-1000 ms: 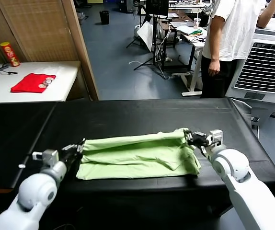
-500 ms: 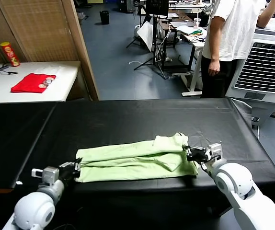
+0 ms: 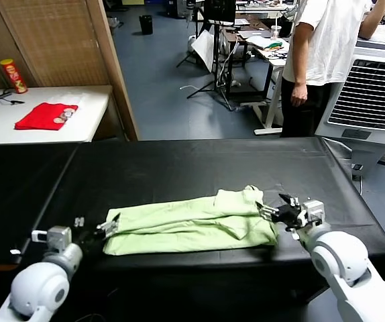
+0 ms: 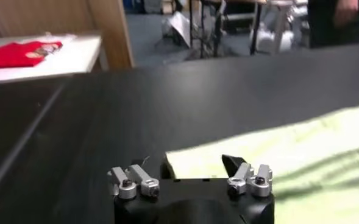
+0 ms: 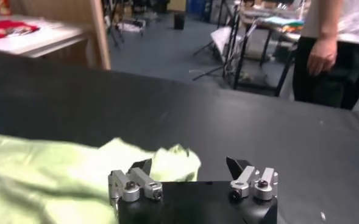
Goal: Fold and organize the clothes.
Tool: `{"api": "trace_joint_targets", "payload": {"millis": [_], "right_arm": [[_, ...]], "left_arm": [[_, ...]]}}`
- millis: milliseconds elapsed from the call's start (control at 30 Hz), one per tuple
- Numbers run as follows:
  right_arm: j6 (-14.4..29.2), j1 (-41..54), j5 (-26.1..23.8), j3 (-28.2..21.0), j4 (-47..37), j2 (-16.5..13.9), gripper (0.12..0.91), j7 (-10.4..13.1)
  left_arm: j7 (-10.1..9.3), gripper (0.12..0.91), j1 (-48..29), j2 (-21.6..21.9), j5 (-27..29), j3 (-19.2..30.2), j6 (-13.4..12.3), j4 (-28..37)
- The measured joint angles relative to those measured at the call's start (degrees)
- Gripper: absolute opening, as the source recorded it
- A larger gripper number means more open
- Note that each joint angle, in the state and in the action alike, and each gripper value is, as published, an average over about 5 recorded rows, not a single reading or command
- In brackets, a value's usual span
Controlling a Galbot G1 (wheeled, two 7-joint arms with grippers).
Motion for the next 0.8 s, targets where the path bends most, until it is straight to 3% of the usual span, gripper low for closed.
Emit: {"api": "trace_joint_targets", "payload": {"millis": [300,500,667,800], "right_arm": [[1.56,6.0,-2.75,-3.22,-10.59,5.78,0.795,-0.56],[2.46,7.13,-4.27,-3.72,-14.63,8.15,0.694,-0.86],[3.61,7.32,-5.84,-3.81,-16.33,9.64,0.569,-1.04],[5.58,6.66,-7.77,-3.82,-16.29,10.79,0.366,0.89]], "left_arm": [[0.15,0.798,-5.05,-2.58,-4.24,1.91,0.86,5.8],[0.41,0.772,-5.39,-3.37,-4.78,2.07,0.71,8.3],[0.64,0.547,-5.31,-3.83,-4.31,2.09,0.36,9.6],[1.47,0.329,-5.43,-4.34,-2.52,2.29,-0.63,10.07]]}}
